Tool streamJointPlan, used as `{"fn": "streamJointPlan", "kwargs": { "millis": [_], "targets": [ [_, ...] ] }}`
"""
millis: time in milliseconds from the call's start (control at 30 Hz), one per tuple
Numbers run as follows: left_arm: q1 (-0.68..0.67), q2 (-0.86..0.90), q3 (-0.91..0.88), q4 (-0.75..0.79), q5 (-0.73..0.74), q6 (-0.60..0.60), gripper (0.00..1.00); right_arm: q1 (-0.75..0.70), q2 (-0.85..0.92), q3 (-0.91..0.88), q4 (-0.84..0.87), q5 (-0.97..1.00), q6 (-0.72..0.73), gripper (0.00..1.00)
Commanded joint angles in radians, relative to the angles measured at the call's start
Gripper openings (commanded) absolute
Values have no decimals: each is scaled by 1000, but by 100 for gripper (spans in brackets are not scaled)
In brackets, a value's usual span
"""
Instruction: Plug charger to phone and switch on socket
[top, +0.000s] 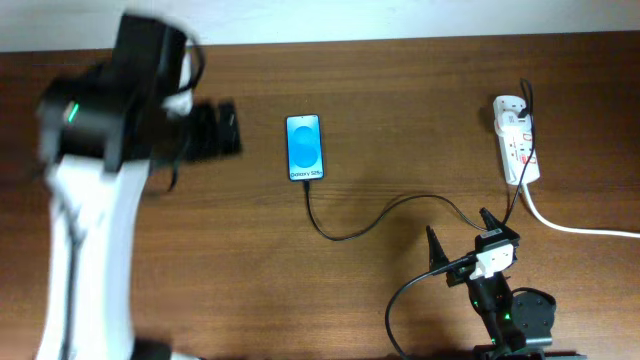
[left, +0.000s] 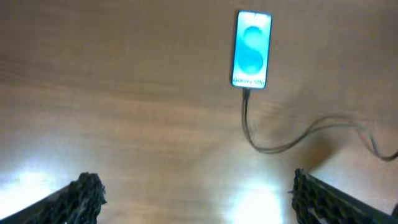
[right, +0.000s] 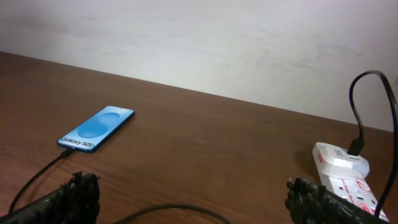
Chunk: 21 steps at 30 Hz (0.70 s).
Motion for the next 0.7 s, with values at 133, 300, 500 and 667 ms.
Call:
{"fn": "streamJointPlan", "kwargs": {
  "millis": [133,300,500,667],
  "targets": [
    [158,-510,-649,-3,-117,12,99,6,-9,-5,-5,-12,9,98],
    [243,-729,-830,-2,-96,4,99,6,-9,-5,-5,-12,9,98],
    [243,-927,-965,335,-85,33,99,6,-9,-5,-5,-12,9,98],
    [243,-1175,-1457,1032,-54,201,99,6,-9,-5,-5,-12,9,98]
  ]
}}
